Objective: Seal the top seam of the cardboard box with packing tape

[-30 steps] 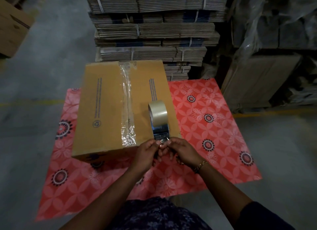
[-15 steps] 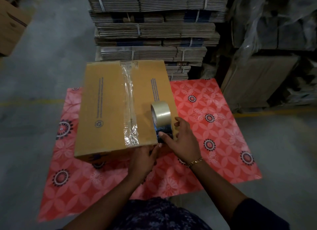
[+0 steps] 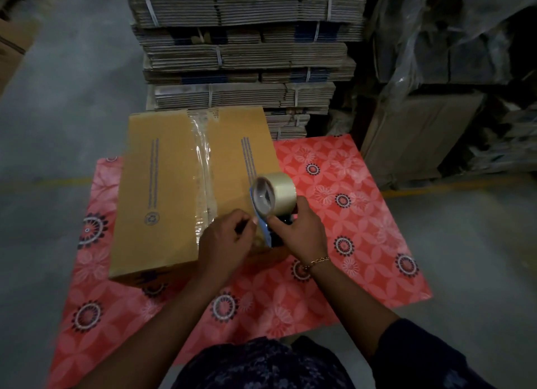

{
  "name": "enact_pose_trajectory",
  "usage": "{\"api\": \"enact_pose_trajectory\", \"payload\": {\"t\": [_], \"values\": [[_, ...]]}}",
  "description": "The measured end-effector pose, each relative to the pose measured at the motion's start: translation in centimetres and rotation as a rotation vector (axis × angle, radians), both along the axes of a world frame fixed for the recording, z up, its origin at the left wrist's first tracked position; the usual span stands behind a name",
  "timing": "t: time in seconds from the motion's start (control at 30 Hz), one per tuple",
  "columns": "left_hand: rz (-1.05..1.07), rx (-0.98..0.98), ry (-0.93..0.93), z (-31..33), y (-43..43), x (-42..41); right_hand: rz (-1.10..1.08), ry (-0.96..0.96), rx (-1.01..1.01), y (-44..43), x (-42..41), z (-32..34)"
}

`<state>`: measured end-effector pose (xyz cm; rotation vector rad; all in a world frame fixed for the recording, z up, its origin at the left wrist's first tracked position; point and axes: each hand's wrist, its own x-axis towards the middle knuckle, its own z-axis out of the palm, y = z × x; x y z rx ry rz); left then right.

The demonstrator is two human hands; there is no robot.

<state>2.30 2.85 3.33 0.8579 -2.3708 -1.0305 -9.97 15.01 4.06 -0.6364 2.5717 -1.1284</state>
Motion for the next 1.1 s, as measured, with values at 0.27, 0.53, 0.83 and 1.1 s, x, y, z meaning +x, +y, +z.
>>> {"api": "enact_pose_trajectory", "payload": {"t": [0.27, 0.53, 0.83, 1.1], "values": [[-0.015, -0.452, -0.26, -4.6, 2.2, -5.4, -0.163, -0.44, -0.358, 6.8, -7.9, -2.4], [0.023, -0.643, -0.377, -5.2, 3.0, -5.8, -0.359, -0.593, -0.247, 12.3, -17.0, -9.8], [0.037, -0.664, -0.43, -5.3, 3.2, -6.0, -0.372, -0.757, -0.203, 10.0, -19.5, -9.1], [0.052, -0.691, -0.44, -5.3, 3.4, -6.1, -0.33, -0.695, -0.038, 9.9, -20.6, -10.4]]}}
